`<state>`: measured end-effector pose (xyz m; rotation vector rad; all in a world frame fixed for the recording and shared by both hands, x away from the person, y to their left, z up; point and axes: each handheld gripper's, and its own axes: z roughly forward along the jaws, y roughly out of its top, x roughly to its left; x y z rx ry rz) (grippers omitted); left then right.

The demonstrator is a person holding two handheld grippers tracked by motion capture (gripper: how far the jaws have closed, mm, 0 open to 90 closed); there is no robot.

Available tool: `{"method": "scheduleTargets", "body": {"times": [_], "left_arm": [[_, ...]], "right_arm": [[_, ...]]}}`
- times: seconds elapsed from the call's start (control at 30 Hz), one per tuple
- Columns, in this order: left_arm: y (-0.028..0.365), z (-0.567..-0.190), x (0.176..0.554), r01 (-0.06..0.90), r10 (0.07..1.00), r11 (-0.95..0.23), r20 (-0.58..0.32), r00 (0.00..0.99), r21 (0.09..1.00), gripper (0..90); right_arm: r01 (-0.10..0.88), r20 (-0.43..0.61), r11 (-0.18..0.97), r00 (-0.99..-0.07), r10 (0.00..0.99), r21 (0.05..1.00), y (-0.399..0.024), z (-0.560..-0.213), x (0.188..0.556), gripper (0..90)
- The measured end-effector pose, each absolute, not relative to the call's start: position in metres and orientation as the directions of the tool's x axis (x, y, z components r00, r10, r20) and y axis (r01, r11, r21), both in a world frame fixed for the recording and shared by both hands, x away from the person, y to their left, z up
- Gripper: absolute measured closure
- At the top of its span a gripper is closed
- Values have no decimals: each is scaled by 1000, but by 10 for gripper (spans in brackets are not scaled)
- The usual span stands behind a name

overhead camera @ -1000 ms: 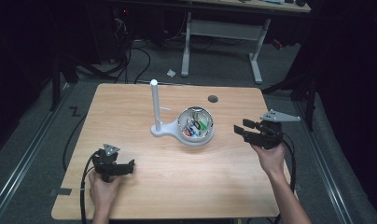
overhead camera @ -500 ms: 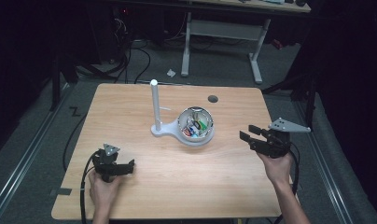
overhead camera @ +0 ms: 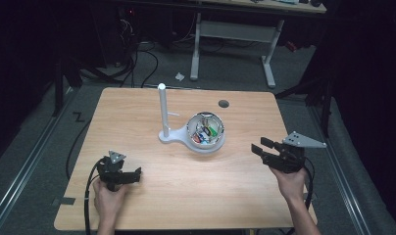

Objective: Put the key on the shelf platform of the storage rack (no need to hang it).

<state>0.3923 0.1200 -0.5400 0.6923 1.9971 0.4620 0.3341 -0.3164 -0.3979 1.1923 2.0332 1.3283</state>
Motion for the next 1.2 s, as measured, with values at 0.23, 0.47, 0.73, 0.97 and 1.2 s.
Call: {"method": "scheduleTargets", "body": {"times": [0.23,0.47,0.73,0.97,1.2], "left_arm": [[120,-540,392,284,638,769,-659,-398,573,10],[120,-540,392,285,639,768,-659,-397,573,10],[120,-540,392,288,641,767,-658,-395,573,11],[119,-540,392,287,634,772,-661,-401,567,10],[119,-540,392,286,633,773,-662,-402,566,10]], "right_arm": [[430,104,162,-532,840,888,-315,-407,332,498],[439,102,170,-531,841,882,-312,-417,333,505],[458,93,190,-527,845,868,-305,-432,336,501],[474,93,198,-522,848,858,-301,-444,340,497],[498,106,196,-515,851,845,-299,-456,346,487]]}}
